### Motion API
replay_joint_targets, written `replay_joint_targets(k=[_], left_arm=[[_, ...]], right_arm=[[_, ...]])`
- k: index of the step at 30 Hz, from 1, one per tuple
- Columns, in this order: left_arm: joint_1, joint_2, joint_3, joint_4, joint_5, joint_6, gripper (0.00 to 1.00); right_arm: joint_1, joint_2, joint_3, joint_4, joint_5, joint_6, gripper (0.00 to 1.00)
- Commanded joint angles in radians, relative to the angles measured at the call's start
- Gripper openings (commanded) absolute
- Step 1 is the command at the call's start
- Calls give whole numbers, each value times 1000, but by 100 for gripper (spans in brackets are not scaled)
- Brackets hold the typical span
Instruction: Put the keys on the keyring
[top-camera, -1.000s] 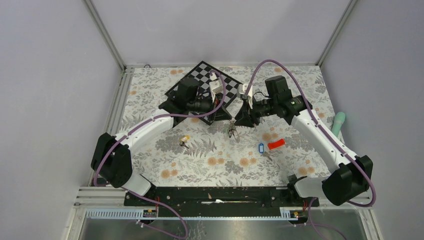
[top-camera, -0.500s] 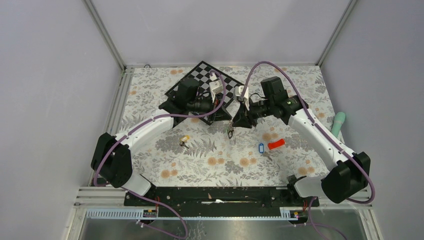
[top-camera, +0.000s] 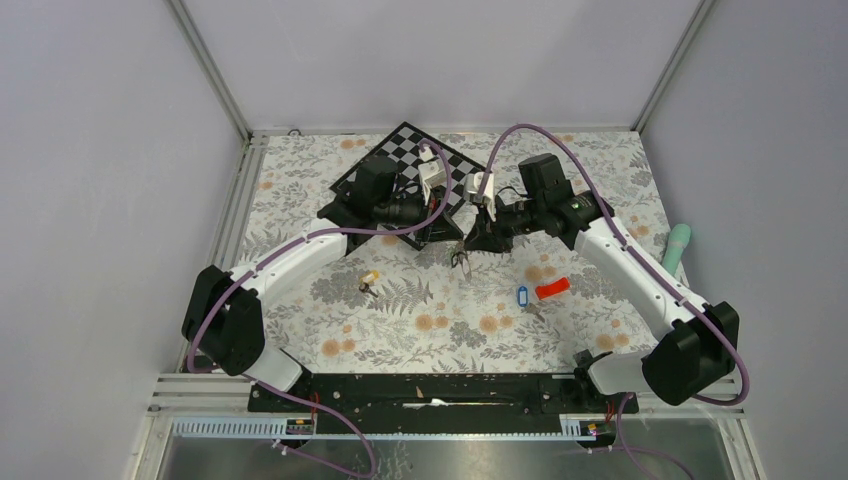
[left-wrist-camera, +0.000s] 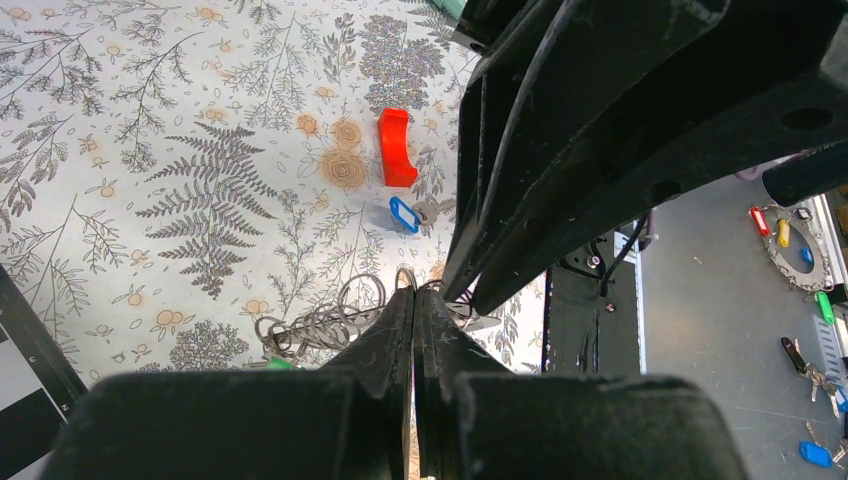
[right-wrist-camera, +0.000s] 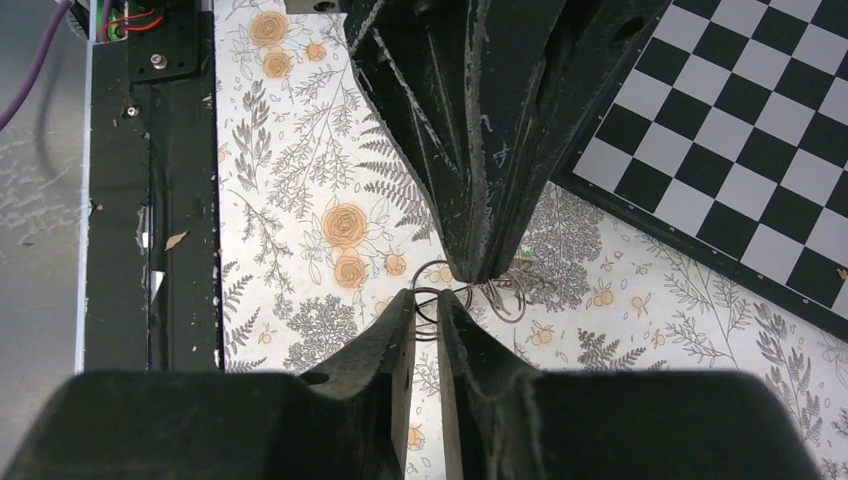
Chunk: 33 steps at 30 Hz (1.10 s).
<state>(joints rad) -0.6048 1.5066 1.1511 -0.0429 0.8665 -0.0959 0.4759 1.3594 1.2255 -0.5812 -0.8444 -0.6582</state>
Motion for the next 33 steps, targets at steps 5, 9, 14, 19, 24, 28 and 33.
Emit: replay_joint_targets(k=[5,9,14,19,24,28,33], left_arm=[[-3,-19,-10,72,31,-5,0],[-3,-18,-13,72,34,-4,0],[-4,-20,-15,72,37,-3,0],[-4,-23,-19,72,39,-1,0],[-3,-25,-18,72,38,-1,0],[-4,-26,-18,72,33,1,0],[-4,-27,-16,71,28,4,0]], right_arm=[[9,-8,40,40,77,18,15],[10,-8,61,54,105,52,14],[9,-3,71,67,133,74,13],[9,-5,64,72,136,74,13],[9,-19,44,35,110,28,16],[9,-33,46,-13,81,-15,22],[10,-53,52,-46,53,-24,24]])
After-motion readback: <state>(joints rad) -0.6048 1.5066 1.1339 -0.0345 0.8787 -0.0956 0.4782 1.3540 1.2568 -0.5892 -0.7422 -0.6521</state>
